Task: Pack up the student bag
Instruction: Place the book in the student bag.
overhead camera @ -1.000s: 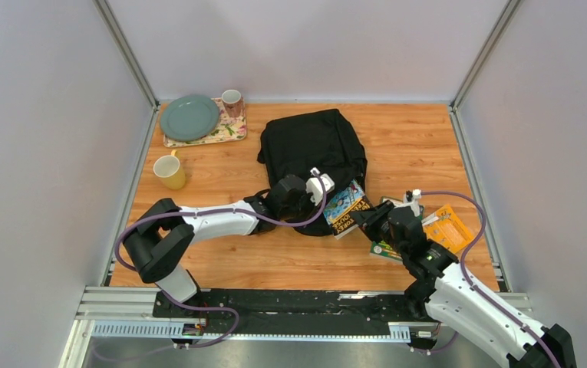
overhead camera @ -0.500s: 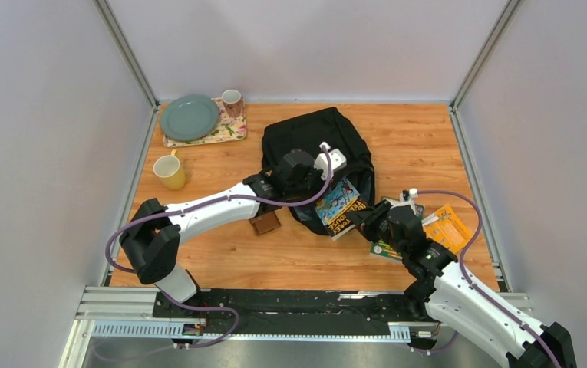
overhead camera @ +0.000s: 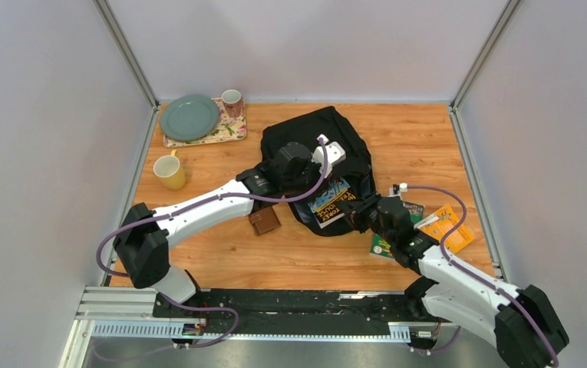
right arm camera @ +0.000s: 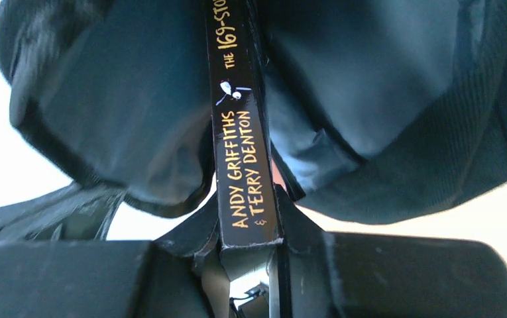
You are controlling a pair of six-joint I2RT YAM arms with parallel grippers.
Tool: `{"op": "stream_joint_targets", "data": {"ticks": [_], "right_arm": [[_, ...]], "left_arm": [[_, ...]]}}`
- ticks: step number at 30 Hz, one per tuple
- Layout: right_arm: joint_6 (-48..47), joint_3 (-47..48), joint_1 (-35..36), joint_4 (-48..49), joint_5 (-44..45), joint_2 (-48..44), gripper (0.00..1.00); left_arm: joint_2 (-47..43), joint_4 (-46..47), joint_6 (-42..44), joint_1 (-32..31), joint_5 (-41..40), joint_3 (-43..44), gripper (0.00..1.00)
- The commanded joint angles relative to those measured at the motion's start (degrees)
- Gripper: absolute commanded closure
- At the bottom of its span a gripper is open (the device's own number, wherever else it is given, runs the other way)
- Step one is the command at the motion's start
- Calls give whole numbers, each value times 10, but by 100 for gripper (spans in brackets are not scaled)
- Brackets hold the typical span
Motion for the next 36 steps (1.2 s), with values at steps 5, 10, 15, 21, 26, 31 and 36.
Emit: {"op": "stream_joint_targets", "data": {"ticks": [5, 10, 15, 21, 26, 31, 36], "right_arm": [[16, 23, -5, 316, 46, 151, 100], [-3, 54, -6, 382, 71, 228, 100], [29, 92, -12, 446, 67, 307, 100], [45, 133, -16, 589, 52, 466, 96], [35, 173, -17, 592, 47, 525, 85], [2, 200, -33, 442, 30, 518, 69], [-25, 181, -51, 400, -42, 519, 56]], "left_arm": [[-63, -4, 3, -4, 22, 41, 100], [-63, -10, 1, -4, 15, 45, 100], [-66, -6, -4, -4, 6, 49, 100], [-73, 4, -10, -4, 4, 46, 100], [-77, -3, -6, -4, -4, 44, 100], [-87, 0, -3, -4, -21, 27, 100], [-94, 9, -4, -4, -28, 9, 100]]}}
